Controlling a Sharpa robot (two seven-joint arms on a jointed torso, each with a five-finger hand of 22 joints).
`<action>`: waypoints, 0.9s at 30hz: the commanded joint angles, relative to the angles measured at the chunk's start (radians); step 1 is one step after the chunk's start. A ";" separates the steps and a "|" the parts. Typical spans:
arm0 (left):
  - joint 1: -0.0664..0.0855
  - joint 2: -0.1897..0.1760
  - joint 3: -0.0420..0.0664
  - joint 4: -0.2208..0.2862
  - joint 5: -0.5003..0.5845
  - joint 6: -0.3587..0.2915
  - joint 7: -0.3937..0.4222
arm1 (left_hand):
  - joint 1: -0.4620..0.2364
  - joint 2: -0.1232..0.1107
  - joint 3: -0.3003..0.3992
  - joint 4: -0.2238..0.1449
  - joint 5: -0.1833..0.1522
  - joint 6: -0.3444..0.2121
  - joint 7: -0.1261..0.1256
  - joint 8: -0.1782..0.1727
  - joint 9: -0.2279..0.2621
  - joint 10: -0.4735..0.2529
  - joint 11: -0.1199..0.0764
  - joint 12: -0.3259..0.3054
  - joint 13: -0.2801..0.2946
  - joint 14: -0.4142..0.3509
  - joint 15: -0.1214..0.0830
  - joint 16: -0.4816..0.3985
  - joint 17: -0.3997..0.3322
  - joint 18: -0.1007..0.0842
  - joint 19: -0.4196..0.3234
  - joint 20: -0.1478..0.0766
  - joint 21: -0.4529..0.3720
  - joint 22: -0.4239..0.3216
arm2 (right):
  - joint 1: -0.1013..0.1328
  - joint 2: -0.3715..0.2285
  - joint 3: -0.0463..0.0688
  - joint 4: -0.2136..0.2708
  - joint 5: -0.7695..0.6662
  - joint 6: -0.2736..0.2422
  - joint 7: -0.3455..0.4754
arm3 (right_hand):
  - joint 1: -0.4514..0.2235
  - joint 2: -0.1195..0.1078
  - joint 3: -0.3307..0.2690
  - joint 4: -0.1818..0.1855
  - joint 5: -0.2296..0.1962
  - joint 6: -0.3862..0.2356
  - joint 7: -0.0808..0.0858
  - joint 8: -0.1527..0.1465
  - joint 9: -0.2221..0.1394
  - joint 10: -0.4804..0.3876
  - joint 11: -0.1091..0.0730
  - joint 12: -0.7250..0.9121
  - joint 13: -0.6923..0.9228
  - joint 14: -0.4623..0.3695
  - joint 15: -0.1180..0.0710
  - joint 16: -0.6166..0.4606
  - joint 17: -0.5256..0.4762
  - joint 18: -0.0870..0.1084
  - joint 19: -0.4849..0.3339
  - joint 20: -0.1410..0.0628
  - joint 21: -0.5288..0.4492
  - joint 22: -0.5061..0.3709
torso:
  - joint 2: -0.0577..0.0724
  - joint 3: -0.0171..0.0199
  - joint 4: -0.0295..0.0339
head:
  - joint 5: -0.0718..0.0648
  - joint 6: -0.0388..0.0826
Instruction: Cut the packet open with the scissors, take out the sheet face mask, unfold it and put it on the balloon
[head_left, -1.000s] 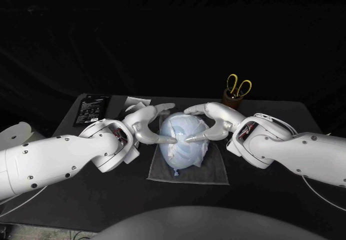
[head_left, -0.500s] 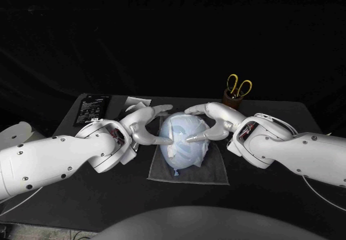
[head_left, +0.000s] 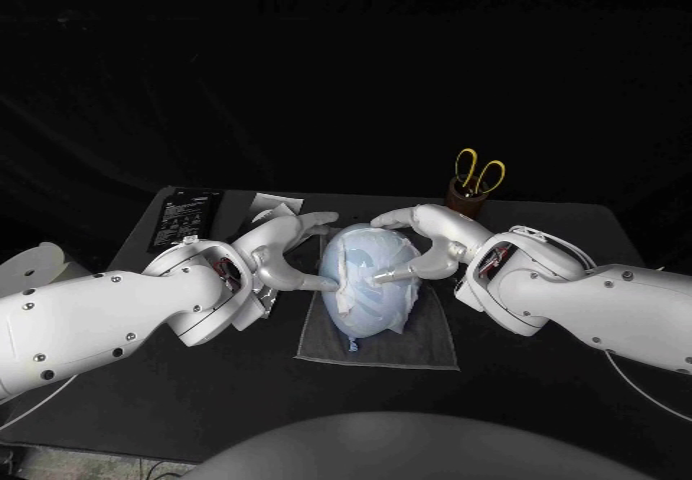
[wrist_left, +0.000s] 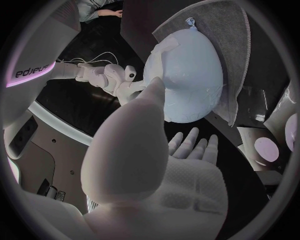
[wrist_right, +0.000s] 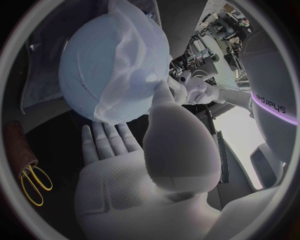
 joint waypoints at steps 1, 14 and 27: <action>0.001 0.000 0.001 -0.006 0.019 0.009 0.000 | 0.004 0.001 0.040 -0.001 -0.001 0.003 0.161 0.006 0.003 0.004 -0.001 0.008 0.003 -0.003 0.001 0.006 0.003 -0.011 -0.009 0.000 -0.001 0.000 | -0.004 0.001 -0.003 -0.001 -0.015 0.025 -0.009 | 0.005 0.002 0.007 -0.001 -0.006 0.007 0.108 0.005 0.001 -0.001 0.001 0.003 0.001 -0.007 -0.001 -0.005 -0.001 0.000 0.003 0.000 0.003 0.000 | 0.000 0.0012 -0.0012 | 0.001 0.000; 0.001 -0.010 0.001 0.002 0.143 0.009 0.128 | -0.059 -0.002 -0.266 0.007 -0.004 0.011 0.162 0.011 0.006 0.011 0.002 0.028 0.009 0.002 0.004 0.015 0.008 -0.010 -0.010 0.000 0.000 0.000 | -0.005 0.002 -0.003 -0.001 -0.015 0.026 -0.009 | 0.007 0.007 0.012 -0.001 -0.008 0.010 0.108 0.005 0.001 0.002 0.000 0.004 0.001 -0.009 -0.001 -0.005 -0.002 0.000 0.005 0.000 0.004 0.000 | 0.001 0.0000 -0.0008 | -0.002 0.000; 0.001 0.002 0.022 0.003 0.149 -0.007 0.169 | -0.125 -0.004 -0.316 0.005 0.001 0.000 0.163 0.007 0.003 -0.002 0.005 0.034 0.009 -0.007 0.004 0.016 0.008 -0.010 -0.012 -0.001 0.000 0.000 | -0.009 0.004 -0.003 -0.005 -0.013 0.030 -0.007 | 0.007 0.009 0.014 -0.001 -0.009 0.009 0.108 0.005 0.000 0.001 0.000 0.004 0.001 -0.008 -0.001 -0.006 -0.002 0.000 0.007 0.000 0.005 0.001 | -0.001 0.0006 -0.0004 | 0.000 0.000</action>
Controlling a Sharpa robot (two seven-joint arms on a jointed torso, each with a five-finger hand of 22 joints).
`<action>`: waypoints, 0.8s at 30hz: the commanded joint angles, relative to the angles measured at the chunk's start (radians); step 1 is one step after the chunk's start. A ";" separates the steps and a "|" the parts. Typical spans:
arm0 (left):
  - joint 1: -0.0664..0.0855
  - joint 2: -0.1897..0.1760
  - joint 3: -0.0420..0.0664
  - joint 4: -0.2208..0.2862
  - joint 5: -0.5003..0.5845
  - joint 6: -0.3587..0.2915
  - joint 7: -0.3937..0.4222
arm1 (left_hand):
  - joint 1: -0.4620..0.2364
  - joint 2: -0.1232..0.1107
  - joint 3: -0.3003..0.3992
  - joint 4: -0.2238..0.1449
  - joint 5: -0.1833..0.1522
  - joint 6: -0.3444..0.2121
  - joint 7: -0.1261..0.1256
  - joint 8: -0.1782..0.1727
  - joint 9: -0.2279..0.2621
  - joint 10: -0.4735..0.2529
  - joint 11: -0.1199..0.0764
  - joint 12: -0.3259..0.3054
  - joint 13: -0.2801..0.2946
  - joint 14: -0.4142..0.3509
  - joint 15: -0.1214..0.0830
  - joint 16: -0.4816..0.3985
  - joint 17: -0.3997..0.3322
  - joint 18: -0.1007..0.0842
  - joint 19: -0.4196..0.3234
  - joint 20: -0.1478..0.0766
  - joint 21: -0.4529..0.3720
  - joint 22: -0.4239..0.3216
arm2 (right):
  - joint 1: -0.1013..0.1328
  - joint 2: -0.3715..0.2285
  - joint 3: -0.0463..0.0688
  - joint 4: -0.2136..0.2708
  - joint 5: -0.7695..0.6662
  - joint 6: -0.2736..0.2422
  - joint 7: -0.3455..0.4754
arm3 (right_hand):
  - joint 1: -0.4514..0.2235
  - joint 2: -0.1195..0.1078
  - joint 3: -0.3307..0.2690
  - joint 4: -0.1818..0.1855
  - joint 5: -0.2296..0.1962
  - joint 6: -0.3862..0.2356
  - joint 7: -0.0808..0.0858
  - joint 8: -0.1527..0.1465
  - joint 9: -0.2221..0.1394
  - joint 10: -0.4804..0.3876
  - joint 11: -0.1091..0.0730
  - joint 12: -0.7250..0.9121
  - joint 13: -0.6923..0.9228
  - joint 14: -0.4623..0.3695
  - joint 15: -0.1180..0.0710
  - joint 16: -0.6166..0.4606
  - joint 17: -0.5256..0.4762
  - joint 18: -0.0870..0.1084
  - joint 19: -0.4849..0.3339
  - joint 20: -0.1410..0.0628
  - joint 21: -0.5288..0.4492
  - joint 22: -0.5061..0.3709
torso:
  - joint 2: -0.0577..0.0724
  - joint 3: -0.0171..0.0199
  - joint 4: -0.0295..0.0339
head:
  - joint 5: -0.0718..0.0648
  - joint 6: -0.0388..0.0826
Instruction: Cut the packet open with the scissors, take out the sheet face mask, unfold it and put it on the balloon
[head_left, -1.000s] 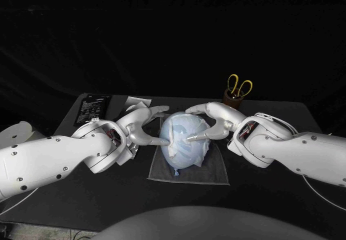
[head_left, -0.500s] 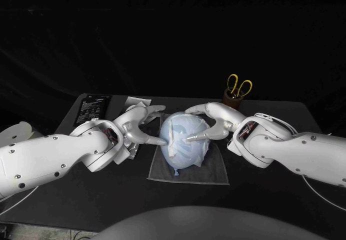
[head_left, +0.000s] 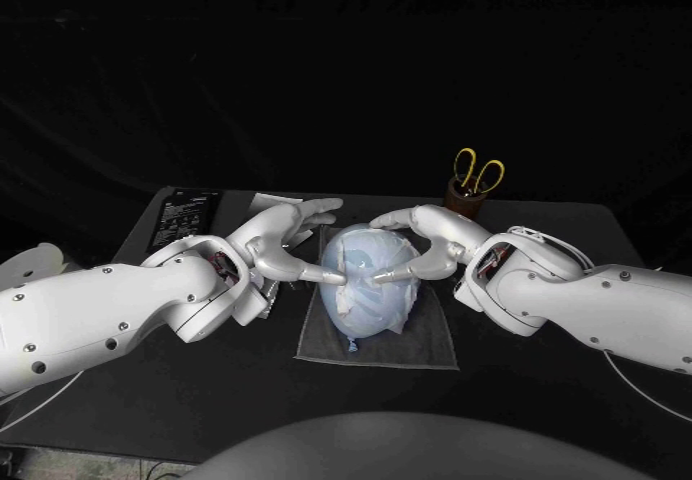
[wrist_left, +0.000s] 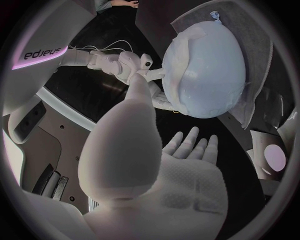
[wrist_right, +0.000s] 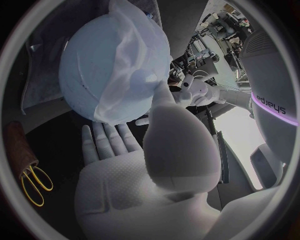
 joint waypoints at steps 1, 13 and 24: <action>0.001 0.018 0.002 -0.012 0.018 -0.006 0.029 | -0.016 0.001 -0.004 0.000 0.002 -0.009 0.164 0.000 -0.003 -0.004 0.000 0.007 0.001 -0.003 0.002 0.006 0.001 -0.010 -0.005 0.000 0.000 0.000 | -0.006 0.003 -0.003 -0.002 -0.011 0.030 -0.007 | 0.007 0.009 0.007 0.001 -0.004 0.002 0.108 0.005 0.001 0.001 0.000 0.006 0.002 -0.008 -0.001 -0.006 -0.001 0.000 0.006 0.000 0.005 0.001 | -0.001 0.0006 -0.0001 | 0.002 0.000; 0.001 0.086 0.004 -0.078 -0.064 0.011 -0.052 | -0.001 0.003 0.107 -0.003 0.006 -0.003 0.164 0.003 0.000 0.006 0.003 0.017 0.005 -0.001 0.006 0.009 0.003 -0.010 -0.004 0.000 0.000 0.000 | -0.008 0.006 -0.003 -0.002 -0.010 0.032 -0.006 | 0.007 0.010 0.009 0.001 -0.005 0.003 0.108 0.005 0.001 0.000 0.000 0.006 0.002 -0.008 -0.001 -0.006 -0.002 0.000 0.007 0.000 0.005 0.001 | -0.001 0.0014 -0.0018 | 0.001 0.000; 0.001 0.118 0.004 -0.097 -0.123 0.042 -0.073 | 0.082 0.005 0.227 -0.006 0.008 -0.001 0.164 0.005 0.002 0.011 0.002 0.030 0.009 -0.001 0.006 0.014 0.006 -0.010 -0.005 0.000 0.000 0.000 | -0.008 0.007 -0.003 -0.001 -0.007 0.034 -0.003 | 0.006 0.010 0.009 0.001 -0.005 0.005 0.108 0.006 0.001 0.000 0.001 0.005 0.001 -0.009 -0.001 -0.006 -0.002 0.000 0.007 0.000 0.005 0.001 | 0.000 0.0006 -0.0004 | -0.002 0.000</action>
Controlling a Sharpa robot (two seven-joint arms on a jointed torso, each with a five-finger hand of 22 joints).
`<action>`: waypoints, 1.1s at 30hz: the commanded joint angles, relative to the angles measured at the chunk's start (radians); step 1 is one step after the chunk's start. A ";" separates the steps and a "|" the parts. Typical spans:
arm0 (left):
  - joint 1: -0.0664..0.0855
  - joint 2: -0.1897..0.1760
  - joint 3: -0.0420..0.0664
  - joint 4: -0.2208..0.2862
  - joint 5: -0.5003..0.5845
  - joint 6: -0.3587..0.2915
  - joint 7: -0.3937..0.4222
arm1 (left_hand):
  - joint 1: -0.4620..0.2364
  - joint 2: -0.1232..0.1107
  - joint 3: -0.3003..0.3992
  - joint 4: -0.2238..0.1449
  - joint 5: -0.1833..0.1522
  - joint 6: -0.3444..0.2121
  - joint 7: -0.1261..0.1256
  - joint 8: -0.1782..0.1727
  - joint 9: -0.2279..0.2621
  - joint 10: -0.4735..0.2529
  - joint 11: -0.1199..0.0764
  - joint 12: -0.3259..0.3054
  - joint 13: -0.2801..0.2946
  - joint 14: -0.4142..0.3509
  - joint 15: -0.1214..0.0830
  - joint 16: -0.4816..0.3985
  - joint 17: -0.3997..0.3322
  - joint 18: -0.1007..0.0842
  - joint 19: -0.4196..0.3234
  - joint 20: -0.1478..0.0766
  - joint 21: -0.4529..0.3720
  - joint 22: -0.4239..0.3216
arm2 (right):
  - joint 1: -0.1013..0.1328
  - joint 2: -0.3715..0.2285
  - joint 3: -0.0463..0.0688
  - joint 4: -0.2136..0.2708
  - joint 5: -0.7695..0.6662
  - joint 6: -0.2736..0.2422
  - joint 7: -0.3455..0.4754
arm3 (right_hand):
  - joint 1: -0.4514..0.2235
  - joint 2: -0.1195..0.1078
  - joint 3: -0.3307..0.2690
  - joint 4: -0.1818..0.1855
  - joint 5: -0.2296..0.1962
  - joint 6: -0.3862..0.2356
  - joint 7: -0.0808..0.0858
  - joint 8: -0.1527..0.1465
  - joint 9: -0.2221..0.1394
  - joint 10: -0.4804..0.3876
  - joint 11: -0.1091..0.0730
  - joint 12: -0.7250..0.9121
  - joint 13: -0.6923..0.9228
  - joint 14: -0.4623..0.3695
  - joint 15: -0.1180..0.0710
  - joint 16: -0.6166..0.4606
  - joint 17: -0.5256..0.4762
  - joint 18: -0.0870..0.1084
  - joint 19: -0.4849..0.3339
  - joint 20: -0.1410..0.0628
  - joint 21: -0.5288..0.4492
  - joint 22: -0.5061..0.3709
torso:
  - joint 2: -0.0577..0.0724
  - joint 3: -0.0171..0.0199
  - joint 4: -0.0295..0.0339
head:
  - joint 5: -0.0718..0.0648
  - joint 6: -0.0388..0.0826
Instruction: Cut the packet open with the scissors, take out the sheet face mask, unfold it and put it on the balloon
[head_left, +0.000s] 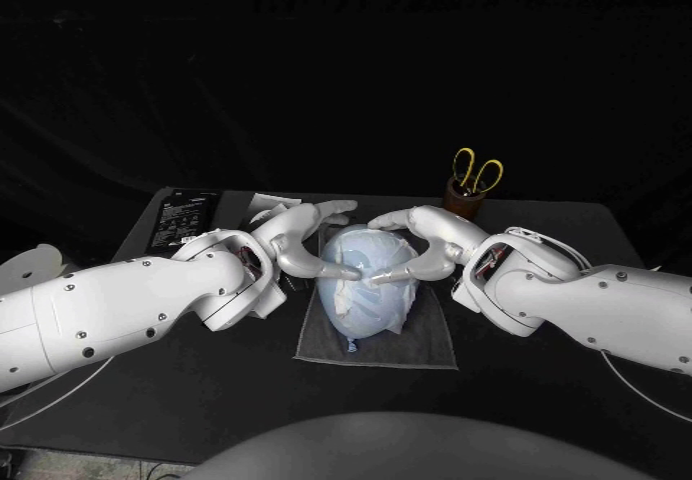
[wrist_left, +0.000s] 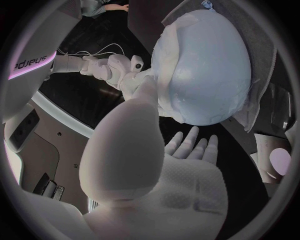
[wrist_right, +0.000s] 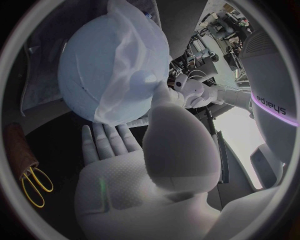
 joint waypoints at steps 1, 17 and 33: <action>0.001 0.000 0.001 0.002 -0.047 0.030 -0.015 | 0.023 0.000 0.013 0.001 0.002 0.000 0.164 0.005 0.002 0.008 -0.002 0.008 0.002 -0.001 0.005 0.007 0.002 -0.010 -0.005 0.000 0.000 0.000 | -0.005 0.002 -0.004 -0.001 -0.008 0.034 -0.004 | 0.001 0.005 0.005 -0.001 -0.006 0.005 0.108 0.006 0.002 0.000 0.001 0.006 0.001 -0.009 -0.001 -0.006 -0.001 0.001 0.007 0.000 0.005 0.001 | 0.000 -0.0003 0.0015 | -0.001 0.000; 0.001 -0.048 0.001 0.015 -0.055 0.044 -0.019 | 0.050 0.001 0.042 0.002 -0.005 0.002 0.163 0.007 0.004 0.005 -0.005 0.026 0.006 -0.003 0.001 0.015 0.006 -0.010 -0.006 0.000 0.001 0.000 | -0.006 0.001 -0.004 -0.009 -0.007 0.038 -0.006 | -0.004 -0.001 0.001 0.000 -0.005 0.010 0.109 0.007 0.001 0.004 0.000 0.006 0.001 -0.012 -0.001 -0.008 -0.003 0.001 0.011 0.000 0.007 0.002 | -0.001 -0.0008 0.0017 | -0.003 0.000; 0.001 -0.056 0.001 -0.021 -0.033 0.037 -0.038 | 0.068 0.003 0.093 0.002 -0.008 0.014 0.163 0.014 0.010 0.016 -0.007 0.051 0.013 0.002 -0.001 0.027 0.013 -0.009 -0.004 0.000 0.002 0.001 | -0.007 0.003 -0.004 -0.009 -0.007 0.034 -0.006 | -0.004 0.008 0.006 -0.001 -0.004 0.018 0.110 0.009 0.002 0.013 0.000 0.007 0.002 -0.011 -0.001 -0.009 -0.005 0.001 0.018 0.000 0.010 0.004 | -0.001 0.0000 0.0004 | 0.003 0.000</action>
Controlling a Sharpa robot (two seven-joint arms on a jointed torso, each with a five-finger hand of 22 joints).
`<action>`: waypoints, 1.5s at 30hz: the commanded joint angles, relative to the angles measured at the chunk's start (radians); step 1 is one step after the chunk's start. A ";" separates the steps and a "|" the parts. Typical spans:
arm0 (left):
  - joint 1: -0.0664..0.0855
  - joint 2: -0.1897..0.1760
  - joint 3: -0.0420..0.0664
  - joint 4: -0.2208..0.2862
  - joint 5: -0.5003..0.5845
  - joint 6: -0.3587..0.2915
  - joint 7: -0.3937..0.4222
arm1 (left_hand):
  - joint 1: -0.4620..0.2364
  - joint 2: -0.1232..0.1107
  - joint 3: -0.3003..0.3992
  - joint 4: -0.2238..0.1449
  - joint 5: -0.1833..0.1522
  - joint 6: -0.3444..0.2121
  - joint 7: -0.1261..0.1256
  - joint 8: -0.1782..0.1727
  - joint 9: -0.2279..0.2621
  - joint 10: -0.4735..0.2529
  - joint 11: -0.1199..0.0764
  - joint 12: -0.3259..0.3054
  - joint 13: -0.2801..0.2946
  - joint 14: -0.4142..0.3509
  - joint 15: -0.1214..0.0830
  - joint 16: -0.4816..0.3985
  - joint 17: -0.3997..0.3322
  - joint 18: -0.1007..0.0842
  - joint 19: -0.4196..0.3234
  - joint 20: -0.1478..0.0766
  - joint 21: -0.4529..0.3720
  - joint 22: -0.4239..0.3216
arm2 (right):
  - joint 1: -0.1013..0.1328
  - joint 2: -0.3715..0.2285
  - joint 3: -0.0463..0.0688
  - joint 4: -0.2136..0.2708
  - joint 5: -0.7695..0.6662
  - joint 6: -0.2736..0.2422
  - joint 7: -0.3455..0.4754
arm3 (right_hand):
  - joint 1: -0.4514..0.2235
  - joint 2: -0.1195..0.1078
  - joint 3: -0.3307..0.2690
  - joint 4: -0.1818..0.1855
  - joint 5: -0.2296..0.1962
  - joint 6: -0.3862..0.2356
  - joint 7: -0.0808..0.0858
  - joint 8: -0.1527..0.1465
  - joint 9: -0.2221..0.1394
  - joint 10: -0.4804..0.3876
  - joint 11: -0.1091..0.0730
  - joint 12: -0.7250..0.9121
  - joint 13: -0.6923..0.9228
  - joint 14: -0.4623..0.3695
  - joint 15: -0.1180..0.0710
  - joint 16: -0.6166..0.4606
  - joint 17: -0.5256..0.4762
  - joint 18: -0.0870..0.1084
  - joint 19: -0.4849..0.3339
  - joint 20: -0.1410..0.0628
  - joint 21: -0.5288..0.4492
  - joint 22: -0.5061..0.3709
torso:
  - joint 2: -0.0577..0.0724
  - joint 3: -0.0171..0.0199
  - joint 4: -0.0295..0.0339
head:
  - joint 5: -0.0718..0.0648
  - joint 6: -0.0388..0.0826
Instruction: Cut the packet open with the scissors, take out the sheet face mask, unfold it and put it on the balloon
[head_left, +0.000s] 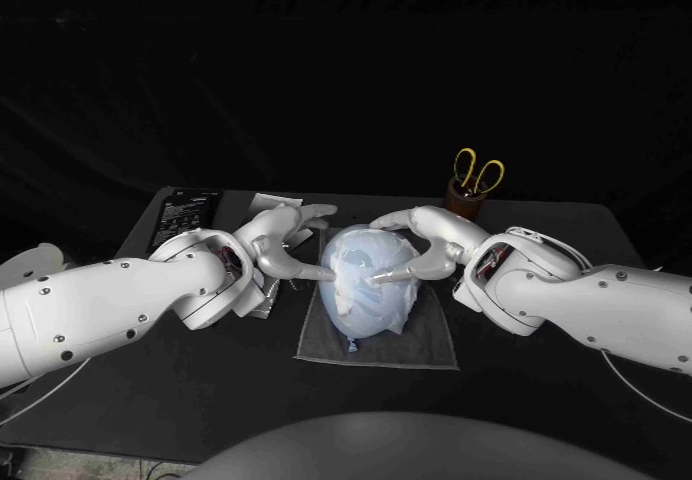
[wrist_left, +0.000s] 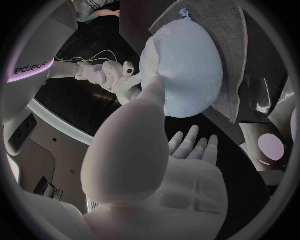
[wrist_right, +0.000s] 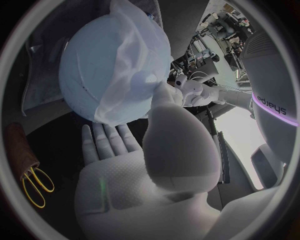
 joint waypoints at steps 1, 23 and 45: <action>0.001 0.006 0.001 -0.014 0.008 0.000 -0.008 | 0.015 0.000 0.023 0.000 -0.005 0.010 0.163 0.007 0.003 0.011 0.001 0.011 0.003 0.003 -0.002 0.007 0.003 -0.009 -0.004 0.000 0.002 0.001 | -0.006 0.001 -0.004 0.002 -0.008 0.030 -0.006 | -0.004 0.008 0.006 -0.001 -0.004 0.005 0.108 0.005 0.001 0.009 -0.001 0.005 0.002 -0.003 -0.002 -0.004 -0.001 0.001 0.004 0.000 0.006 0.001 | -0.001 0.0006 -0.0010 | 0.002 0.000; -0.008 -0.056 -0.005 0.018 0.116 0.003 0.123 | -0.009 -0.005 -0.219 0.006 -0.009 0.016 0.161 0.013 0.009 -0.003 -0.004 0.057 0.008 -0.002 -0.007 0.028 0.012 -0.008 -0.008 -0.001 0.002 0.001 | -0.007 0.001 -0.004 -0.001 -0.007 0.025 -0.008 | -0.002 0.015 0.012 -0.002 -0.004 0.008 0.108 0.006 0.001 0.014 -0.001 0.005 0.002 -0.001 -0.003 -0.004 -0.002 0.002 0.010 0.000 0.009 0.003 | -0.001 0.0001 0.0009 | 0.001 0.000; -0.097 -0.048 -0.024 0.065 0.052 -0.173 0.025 | -0.194 -0.010 -0.365 0.003 -0.013 -0.057 0.165 -0.023 -0.020 -0.053 0.017 0.045 -0.002 -0.014 0.022 0.029 0.011 -0.009 -0.003 0.000 0.005 0.002 | -0.009 0.003 -0.004 -0.007 -0.007 0.029 -0.010 | -0.001 0.015 0.013 -0.002 -0.005 0.008 0.108 0.006 0.000 0.012 -0.001 0.005 0.002 -0.003 -0.003 -0.005 -0.003 0.002 0.011 0.000 0.009 0.003 | 0.000 0.0001 -0.0012 | -0.002 0.000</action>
